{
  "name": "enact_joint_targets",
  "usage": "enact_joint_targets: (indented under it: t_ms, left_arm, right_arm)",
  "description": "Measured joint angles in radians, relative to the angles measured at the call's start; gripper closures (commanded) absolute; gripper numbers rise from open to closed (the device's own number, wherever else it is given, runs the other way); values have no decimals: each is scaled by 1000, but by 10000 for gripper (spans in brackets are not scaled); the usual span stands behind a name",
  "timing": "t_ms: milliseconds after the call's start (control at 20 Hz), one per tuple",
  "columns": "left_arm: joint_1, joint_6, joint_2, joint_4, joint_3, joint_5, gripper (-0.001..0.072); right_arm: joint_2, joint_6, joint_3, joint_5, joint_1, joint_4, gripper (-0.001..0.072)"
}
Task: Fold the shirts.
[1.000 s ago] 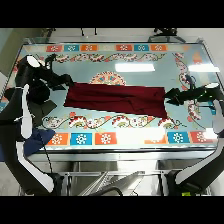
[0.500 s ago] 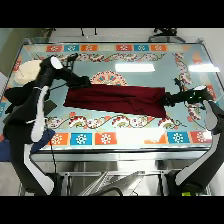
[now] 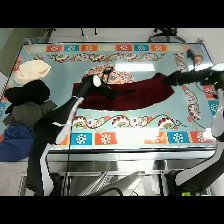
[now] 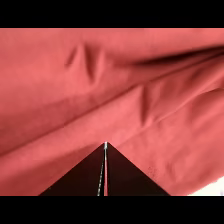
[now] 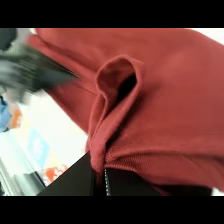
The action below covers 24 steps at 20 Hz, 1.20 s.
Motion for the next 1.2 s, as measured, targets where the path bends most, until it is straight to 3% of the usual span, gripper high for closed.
enact_joint_targets:
  t_ms: [350,600,950,1200]
  left_arm:
    - [-159,-26,-90,-198,2,183,694]
    - [-198,-23,-80,-337,0,206,694]
    - [64,60,158,-381,0,-57,694]
    - [296,103,376,-389,1,-183,694]
  right_arm:
    - [43,99,163,73,0,3,693]
    - [45,132,178,64,19,-8,693]
    - [42,197,180,42,212,-77,693]
    - [2,231,180,-151,496,-157,689]
